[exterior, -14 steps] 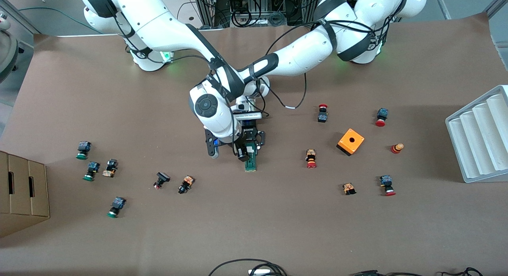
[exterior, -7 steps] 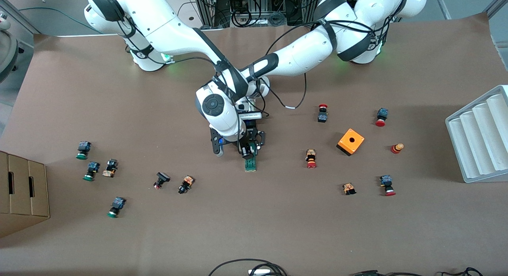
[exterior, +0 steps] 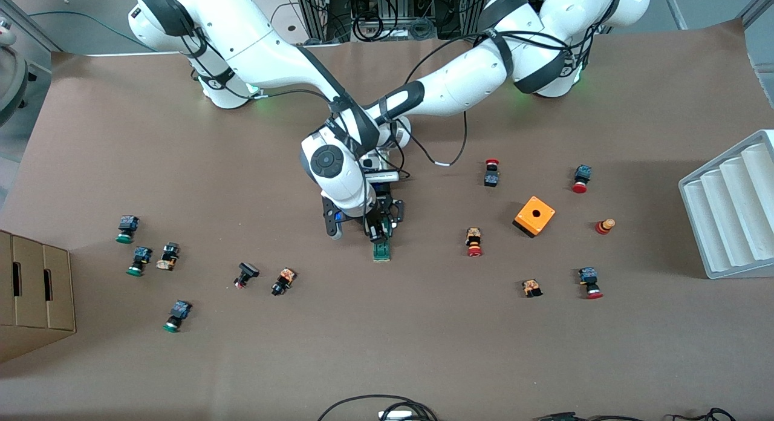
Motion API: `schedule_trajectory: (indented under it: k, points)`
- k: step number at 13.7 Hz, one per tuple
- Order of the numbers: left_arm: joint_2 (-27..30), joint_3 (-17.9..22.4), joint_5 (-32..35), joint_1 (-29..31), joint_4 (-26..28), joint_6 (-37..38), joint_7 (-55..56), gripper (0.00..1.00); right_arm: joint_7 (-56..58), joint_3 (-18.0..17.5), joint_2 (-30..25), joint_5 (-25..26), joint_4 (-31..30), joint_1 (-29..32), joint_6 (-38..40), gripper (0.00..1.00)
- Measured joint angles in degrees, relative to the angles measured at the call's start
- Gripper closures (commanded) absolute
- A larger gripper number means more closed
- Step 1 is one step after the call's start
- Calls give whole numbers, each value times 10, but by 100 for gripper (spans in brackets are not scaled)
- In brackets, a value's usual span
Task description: Close load switch with both arms
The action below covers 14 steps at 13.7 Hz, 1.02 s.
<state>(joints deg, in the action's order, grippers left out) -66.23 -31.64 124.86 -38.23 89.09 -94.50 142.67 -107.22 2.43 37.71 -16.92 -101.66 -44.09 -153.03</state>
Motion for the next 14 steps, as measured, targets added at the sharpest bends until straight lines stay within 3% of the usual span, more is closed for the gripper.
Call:
schedule_trajectory:
  k: [9, 14]
  points:
    - [0, 0, 0, 0, 0, 0, 0, 54, 0, -1, 1, 0, -2, -2, -6, 58]
    - [0, 0, 0, 0, 0, 0, 0, 54, 0, -2, 1, 0, -3, -2, -4, 58]
